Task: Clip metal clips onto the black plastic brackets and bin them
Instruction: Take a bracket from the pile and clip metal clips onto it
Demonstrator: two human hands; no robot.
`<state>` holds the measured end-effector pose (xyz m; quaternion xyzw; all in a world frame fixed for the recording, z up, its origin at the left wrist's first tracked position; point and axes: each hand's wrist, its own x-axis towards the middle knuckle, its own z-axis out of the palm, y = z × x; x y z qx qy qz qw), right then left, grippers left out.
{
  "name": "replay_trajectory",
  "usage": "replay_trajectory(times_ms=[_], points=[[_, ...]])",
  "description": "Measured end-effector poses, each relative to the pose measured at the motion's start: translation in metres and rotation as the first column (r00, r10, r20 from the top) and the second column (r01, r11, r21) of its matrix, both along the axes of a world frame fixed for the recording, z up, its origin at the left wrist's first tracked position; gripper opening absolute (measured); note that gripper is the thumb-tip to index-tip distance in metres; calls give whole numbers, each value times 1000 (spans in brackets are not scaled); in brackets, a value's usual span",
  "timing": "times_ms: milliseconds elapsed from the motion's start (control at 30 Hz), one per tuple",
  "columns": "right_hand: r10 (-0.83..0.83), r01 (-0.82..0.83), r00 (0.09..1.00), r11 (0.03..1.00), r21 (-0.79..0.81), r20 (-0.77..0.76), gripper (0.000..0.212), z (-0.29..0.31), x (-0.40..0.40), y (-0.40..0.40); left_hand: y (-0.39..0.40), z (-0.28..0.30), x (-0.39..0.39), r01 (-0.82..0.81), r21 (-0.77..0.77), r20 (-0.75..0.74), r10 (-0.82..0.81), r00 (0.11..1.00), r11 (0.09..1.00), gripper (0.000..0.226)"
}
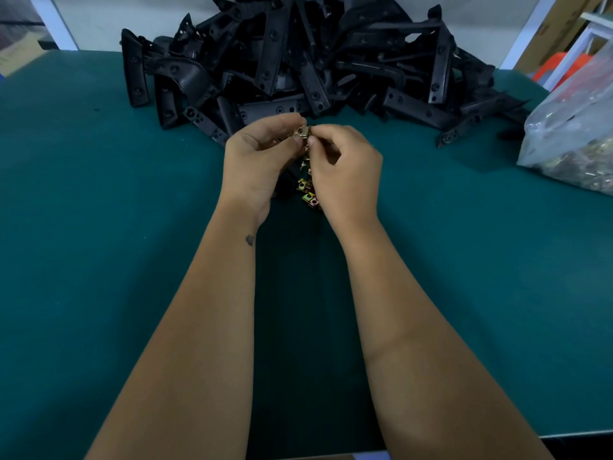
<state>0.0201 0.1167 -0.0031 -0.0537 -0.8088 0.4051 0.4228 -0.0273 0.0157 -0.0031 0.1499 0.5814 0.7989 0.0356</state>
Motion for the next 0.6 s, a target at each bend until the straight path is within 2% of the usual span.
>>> replay_trajectory(times_ms=[333, 600], points=[[-6, 6, 1000, 999, 51, -3, 16, 0, 1, 0, 0, 1, 0, -37, -99, -18, 36, 999, 994, 24], [-16, 16, 1000, 996, 89, -9, 16, 1, 1, 2, -2, 1, -1, -25, -94, -35, 21, 999, 995, 24]])
